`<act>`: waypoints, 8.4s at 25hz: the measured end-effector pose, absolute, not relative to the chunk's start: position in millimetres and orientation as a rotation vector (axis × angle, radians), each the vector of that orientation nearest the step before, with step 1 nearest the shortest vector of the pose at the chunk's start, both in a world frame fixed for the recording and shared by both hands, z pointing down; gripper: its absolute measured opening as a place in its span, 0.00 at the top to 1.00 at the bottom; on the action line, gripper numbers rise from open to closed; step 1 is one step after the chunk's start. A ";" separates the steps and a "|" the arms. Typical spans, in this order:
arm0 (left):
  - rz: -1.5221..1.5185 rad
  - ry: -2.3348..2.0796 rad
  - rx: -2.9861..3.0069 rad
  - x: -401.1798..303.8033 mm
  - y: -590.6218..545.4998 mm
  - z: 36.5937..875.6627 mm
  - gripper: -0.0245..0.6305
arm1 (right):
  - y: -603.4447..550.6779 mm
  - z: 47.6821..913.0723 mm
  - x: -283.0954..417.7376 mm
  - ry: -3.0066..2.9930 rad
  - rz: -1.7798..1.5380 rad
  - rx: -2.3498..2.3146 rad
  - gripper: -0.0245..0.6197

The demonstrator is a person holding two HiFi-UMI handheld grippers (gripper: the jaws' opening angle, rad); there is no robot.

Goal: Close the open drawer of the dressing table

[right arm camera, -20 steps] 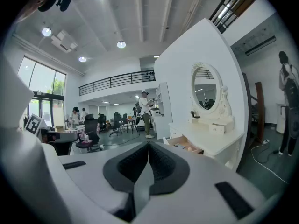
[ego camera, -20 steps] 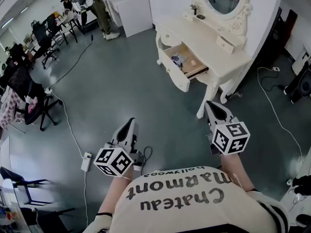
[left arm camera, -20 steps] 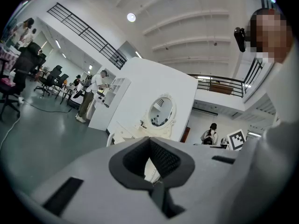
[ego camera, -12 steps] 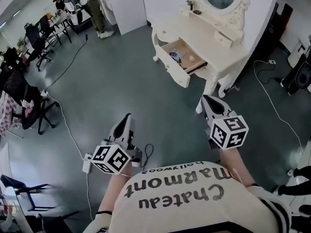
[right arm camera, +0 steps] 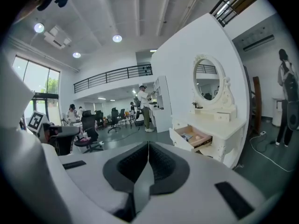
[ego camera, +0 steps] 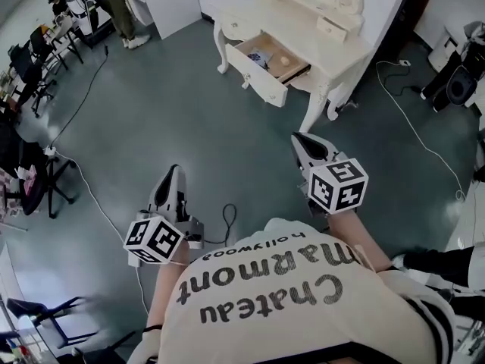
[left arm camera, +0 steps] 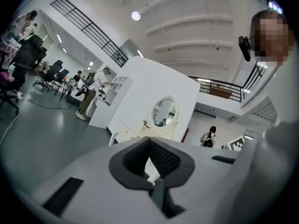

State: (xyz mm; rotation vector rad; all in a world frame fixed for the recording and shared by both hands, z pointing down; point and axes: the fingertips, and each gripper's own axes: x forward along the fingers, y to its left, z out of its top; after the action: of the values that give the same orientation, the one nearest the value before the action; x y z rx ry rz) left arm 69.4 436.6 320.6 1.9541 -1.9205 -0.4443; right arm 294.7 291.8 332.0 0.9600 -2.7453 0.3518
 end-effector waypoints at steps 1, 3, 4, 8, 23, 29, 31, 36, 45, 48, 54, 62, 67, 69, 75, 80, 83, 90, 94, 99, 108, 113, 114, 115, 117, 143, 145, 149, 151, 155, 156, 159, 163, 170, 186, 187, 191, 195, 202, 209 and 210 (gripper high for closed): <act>-0.442 -1.920 1.947 65.0 439.3 324.6 0.95 | 294.3 340.4 288.9 -2.726 0.371 0.945 0.92; -0.422 -1.917 1.945 59.0 442.3 331.9 0.95 | 296.5 353.7 279.7 -2.687 0.402 0.925 0.92; -0.409 -1.917 1.948 55.6 441.7 334.6 0.95 | 295.2 358.5 275.1 -2.672 0.411 0.921 0.92; -0.369 -1.926 1.936 37.2 434.2 345.1 0.95 | 282.5 370.5 247.0 -2.658 0.446 0.888 0.92; -0.432 -1.965 1.853 -43.1 330.9 344.6 0.95 | 167.8 386.5 146.8 -2.653 0.515 0.732 0.92; -0.462 -1.965 1.827 -67.2 266.4 343.3 0.95 | 99.7 383.0 117.4 -2.655 0.548 0.714 0.92; -0.462 -1.960 1.837 -72.6 243.3 343.9 0.95 | 77.8 383.1 110.0 -2.652 0.543 0.705 0.92; -0.460 -1.947 1.854 -82.0 191.5 345.5 0.95 | 30.4 386.2 94.2 -2.650 0.562 0.686 0.92; -0.458 -1.979 1.758 -98.2 157.6 371.3 0.95 | -4.1 432.3 71.5 -2.598 0.675 0.609 0.92; -0.430 -1.985 1.736 -102.1 156.4 374.5 0.95 | -5.2 455.0 67.6 -2.552 0.773 0.603 0.92; -0.396 -1.962 1.722 -113.9 144.3 384.3 0.95 | -10.1 500.6 76.1 -2.413 1.012 0.705 0.92; -0.344 -1.866 1.780 -150.2 85.6 387.9 0.95 | -26.0 551.5 60.4 -2.244 1.410 0.898 0.92; -0.308 -1.811 1.850 -180.0 41.9 376.3 0.95 | -34.7 584.4 54.3 -2.091 1.594 1.065 0.92; -0.288 -1.783 1.876 -191.8 25.7 373.5 0.95 | -40.3 593.4 55.6 -2.038 1.636 1.154 0.92; -0.252 -1.697 1.964 -221.2 -16.8 363.8 0.95 | -64.0 605.7 64.6 -1.895 1.780 1.463 0.91; -0.247 -1.647 2.014 -244.2 -45.6 360.3 0.95 | -82.1 607.3 63.9 -1.853 1.756 1.631 0.91; -0.236 -1.625 2.035 -259.9 -57.1 359.3 0.95 | -89.4 611.0 57.0 -1.827 1.747 1.702 0.80; -0.244 -1.602 2.055 -294.3 -83.3 361.3 0.95 | -107.1 619.1 63.0 -1.698 1.691 1.929 0.68; -0.244 -1.587 2.065 -303.4 -95.0 362.3 0.95 | -112.6 622.8 64.0 -1.631 1.620 1.989 0.66; -0.236 -1.559 2.054 -310.3 -105.6 371.9 0.95 | -120.4 628.3 69.6 -1.574 1.594 2.057 0.66; -0.246 -1.563 2.039 -316.8 -118.9 378.8 0.95 | -130.6 639.4 74.4 -1.492 1.549 2.015 0.73; -0.237 -1.552 2.026 -317.2 -127.5 383.3 0.95 | -137.9 638.8 77.8 -1.507 1.494 1.983 0.73; -0.235 -1.548 2.026 -315.5 -130.1 383.9 0.95 | -139.9 638.4 78.7 -1.512 1.492 1.986 0.73; -0.235 -1.543 2.027 -313.4 -132.7 384.4 0.95 | -141.9 638.1 79.7 -1.516 1.490 1.991 0.73; -0.233 -1.534 2.028 -308.3 -137.3 385.0 0.95 | -144.5 638.1 81.4 -1.511 1.495 1.994 0.73; -0.250 -1.581 2.010 -284.2 -169.9 365.0 0.95 | -180.4 641.5 106.7 -1.523 1.466 1.884 0.74; -0.259 -1.590 2.008 -283.8 -169.9 362.7 0.95 | -183.2 641.9 107.6 -1.551 1.428 1.849 0.74; -0.267 -1.603 2.001 -282.9 -167.6 361.8 0.95 | -188.2 642.8 109.5 -1.582 1.361 1.791 0.74; -0.270 -1.609 1.996 -282.4 -166.5 361.7 0.95 | -190.8 643.1 111.2 -1.594 1.336 1.776 0.74; -0.277 -1.620 1.990 -281.1 -166.4 360.2 0.95 | -197.7 642.7 115.9 -1.610 1.309 1.767 0.74; -0.279 -1.624 1.988 -281.0 -166.5 359.7 0.95 | -199.6 642.5 116.9 -1.614 1.303 1.766 0.74; -0.284 -1.631 1.980 -281.1 -165.2 358.9 0.95 | -203.2 641.9 119.4 -1.616 1.291 1.762 0.74; -0.296 -1.648 1.963 -283.7 -162.8 357.8 0.95 | -206.6 642.0 122.2 -1.618 1.281 1.756 0.74; -0.304 -1.670 1.945 -286.1 -160.9 358.7 0.95 | -213.9 642.9 127.0 -1.618 1.263 1.750 0.75; -0.323 -1.699 1.924 -287.7 -162.9 358.0 0.95 | -226.0 645.0 134.0 -1.613 1.229 1.736 0.75; -0.325 -1.700 1.923 -287.5 -163.2 357.9 0.95 | -227.1 645.0 134.9 -1.614 1.224 1.735 0.75; -0.332 -1.708 1.917 -287.7 -164.6 357.6 0.95 | -230.5 644.9 137.5 -1.611 1.213 1.732 0.75; -0.339 -1.713 1.911 -287.0 -165.8 358.3 0.95 | -233.0 645.6 139.1 -1.608 1.206 1.728 0.75; -0.352 -1.724 1.904 -287.1 -168.4 359.2 0.95 | -239.9 647.3 144.3 -1.598 1.196 1.719 0.75; -0.363 -1.731 1.897 -287.2 -171.1 358.5 0.95 | -245.4 647.1 147.3 -1.594 1.176 1.709 0.75; -0.363 -1.732 1.897 -286.6 -171.3 358.9 0.95 | -246.0 647.4 147.8 -1.595 1.171 1.706 0.75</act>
State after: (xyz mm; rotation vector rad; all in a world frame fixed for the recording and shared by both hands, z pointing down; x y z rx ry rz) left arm -286.6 -171.3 358.9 1.8968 -1.7321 -0.3627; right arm 147.8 -246.0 647.4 1.7059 -1.5947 1.1713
